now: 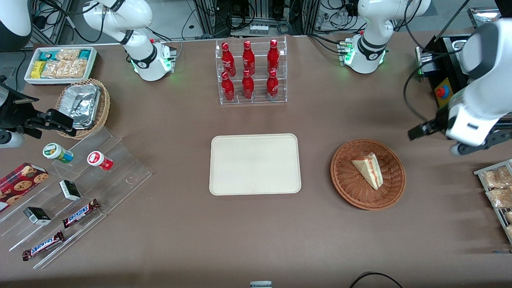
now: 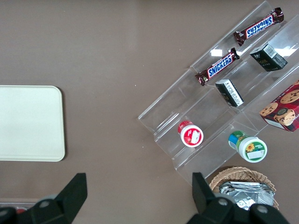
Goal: Place sandwich from basket to tray
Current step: 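Move the left gripper down over the wrapped sandwich in the wicker basket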
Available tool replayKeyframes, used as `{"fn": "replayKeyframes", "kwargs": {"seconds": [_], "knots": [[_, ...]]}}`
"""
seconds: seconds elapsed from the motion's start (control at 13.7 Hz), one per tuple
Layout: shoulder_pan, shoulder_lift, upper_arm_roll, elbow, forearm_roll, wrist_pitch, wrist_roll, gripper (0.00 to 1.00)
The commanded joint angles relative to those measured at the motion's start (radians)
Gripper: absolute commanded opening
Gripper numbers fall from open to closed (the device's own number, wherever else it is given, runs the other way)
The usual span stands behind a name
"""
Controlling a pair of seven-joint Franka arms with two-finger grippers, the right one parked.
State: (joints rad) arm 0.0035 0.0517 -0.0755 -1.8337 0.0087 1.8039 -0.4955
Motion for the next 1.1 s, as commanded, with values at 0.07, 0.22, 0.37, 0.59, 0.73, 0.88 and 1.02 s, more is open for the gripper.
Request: {"fn": "replayKeyframes", "kwargs": {"seconds": [0.07, 0.22, 0.37, 0.59, 0.73, 0.88, 1.02], "knots": [[-0.023, -0.018, -0.003, -0.217, -0.018, 0.266, -0.201, 1.0], [-0.068, 0.011, -0.003, -0.315, -0.018, 0.429, -0.263, 1.0], [-0.094, 0.062, -0.003, -0.354, -0.016, 0.53, -0.29, 1.0], [-0.099, 0.111, -0.003, -0.36, -0.013, 0.577, -0.296, 1.0], [-0.103, 0.138, -0.001, -0.365, -0.001, 0.589, -0.296, 1.0], [-0.105, 0.155, -0.001, -0.366, 0.001, 0.589, -0.296, 1.0], [-0.105, 0.174, -0.001, -0.366, 0.002, 0.595, -0.296, 1.0]]}}
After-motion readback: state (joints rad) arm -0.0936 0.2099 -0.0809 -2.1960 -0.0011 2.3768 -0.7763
